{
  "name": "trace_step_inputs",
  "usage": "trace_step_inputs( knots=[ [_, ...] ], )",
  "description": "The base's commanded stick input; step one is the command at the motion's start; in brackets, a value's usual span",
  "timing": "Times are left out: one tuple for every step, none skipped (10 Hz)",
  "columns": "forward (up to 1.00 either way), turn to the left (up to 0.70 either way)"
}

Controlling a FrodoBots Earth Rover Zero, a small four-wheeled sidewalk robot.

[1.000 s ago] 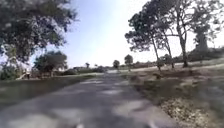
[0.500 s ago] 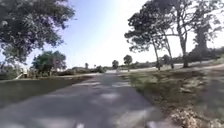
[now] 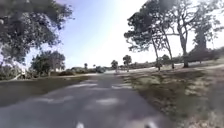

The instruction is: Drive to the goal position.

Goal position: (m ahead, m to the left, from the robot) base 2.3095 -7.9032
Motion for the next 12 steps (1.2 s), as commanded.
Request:
trace_step_inputs(
  knots=[
    [0.70,0.02],
    [0.70,0.02],
    [0.70,0.02],
    [0.69,0.02],
    [0.69,0.02],
    [0.69,0.02],
    [0.78,0.02],
    [0.84,0.02],
    [0.84,0.02],
    [0.83,0.02],
    [0.84,0.02],
    [0.91,0.02]
  ],
)
